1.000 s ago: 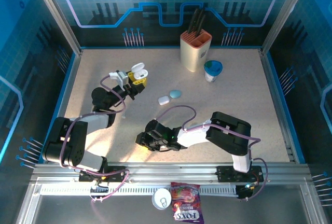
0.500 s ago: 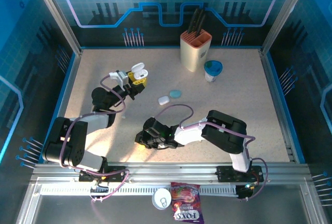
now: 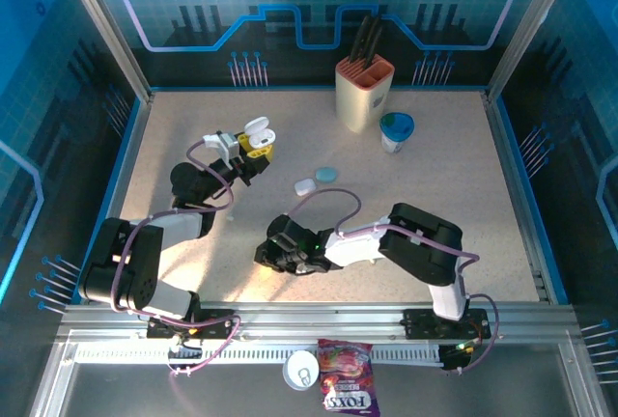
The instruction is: Insert wireless bluetooth earbuds into charging case
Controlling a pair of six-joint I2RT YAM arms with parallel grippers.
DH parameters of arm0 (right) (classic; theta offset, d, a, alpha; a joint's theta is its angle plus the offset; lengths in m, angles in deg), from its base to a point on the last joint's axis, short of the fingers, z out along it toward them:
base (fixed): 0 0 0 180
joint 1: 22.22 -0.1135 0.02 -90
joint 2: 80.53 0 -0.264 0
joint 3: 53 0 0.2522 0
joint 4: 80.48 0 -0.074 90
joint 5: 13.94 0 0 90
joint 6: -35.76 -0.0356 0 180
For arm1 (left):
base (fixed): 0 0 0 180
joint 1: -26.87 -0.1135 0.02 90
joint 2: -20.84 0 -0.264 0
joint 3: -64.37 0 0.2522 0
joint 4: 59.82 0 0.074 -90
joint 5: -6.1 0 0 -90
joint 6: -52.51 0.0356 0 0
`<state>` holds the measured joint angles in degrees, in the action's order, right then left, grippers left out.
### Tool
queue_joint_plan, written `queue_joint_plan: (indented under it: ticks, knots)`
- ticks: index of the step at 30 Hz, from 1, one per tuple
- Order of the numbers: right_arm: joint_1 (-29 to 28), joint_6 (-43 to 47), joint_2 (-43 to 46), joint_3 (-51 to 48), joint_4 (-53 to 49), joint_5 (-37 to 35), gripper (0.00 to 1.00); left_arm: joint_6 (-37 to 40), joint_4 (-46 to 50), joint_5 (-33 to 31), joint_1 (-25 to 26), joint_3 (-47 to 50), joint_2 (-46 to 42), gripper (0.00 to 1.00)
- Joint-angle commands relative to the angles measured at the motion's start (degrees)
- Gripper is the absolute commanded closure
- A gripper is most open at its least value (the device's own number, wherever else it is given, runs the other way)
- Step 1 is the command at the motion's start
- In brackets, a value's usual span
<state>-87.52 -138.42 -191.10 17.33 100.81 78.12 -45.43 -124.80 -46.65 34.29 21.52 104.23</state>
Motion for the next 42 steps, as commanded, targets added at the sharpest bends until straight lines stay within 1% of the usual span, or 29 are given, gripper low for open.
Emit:
queue_joint_plan:
  ticks: [1, 4, 8, 14, 18, 22, 25, 28, 34, 38, 42]
  knots:
    - [1.7, 5.2, 5.3, -1.3, -7.6, -5.1, 0.79, 1.7, -1.5, 0.5, -0.6, 0.8, -0.7, 0.62]
    - [2.9, 8.1, 9.3, -2.5, -12.3, -7.1, 0.79, 1.7, -1.5, 0.8, -0.6, 0.9, -0.3, 0.63]
    - [5.8, 11.2, 14.6, -4.8, -17.8, -7.8, 0.80, 1.9, -1.5, 2.2, -0.3, 1.2, 0.7, 0.63]
    - [13.0, 19.4, 22.5, -7.6, -30.4, -7.7, 0.80, 4.8, -1.5, 2.6, 1.4, 3.1, 1.6, 0.63]
    - [18.6, 24.0, 27.4, -9.0, -37.2, -7.0, 0.80, 8.7, 0.2, 1.9, 4.1, 4.5, 2.1, 0.63]
    - [23.4, 26.3, 30.9, -10.1, -41.2, -5.3, 0.80, 15.1, 5.5, -1.3, 8.3, 5.0, 2.1, 0.63]
    - [25.6, 27.8, 32.8, -9.5, -44.1, -5.0, 0.80, 19.1, 9.9, -3.7, 11.8, 4.3, 2.8, 0.63]
    - [26.6, 28.8, 34.6, -8.6, -46.4, -5.3, 0.80, 20.6, 10.6, -5.4, 14.5, 3.5, 4.9, 0.63]
    - [27.0, 29.1, 38.1, -6.5, -49.7, -5.9, 0.80, 18.9, 5.7, -6.9, 18.2, 1.6, 10.8, 0.64]
    - [27.0, 29.6, 39.9, -2.4, -52.1, -5.7, 0.80, 19.2, 4.7, -8.0, 20.3, 0.1, 14.1, 0.64]
    - [26.9, 31.5, 40.4, 0.8, -56.0, -6.9, 0.80, 19.8, 4.0, -9.2, 21.9, -1.1, 16.7, 0.64]
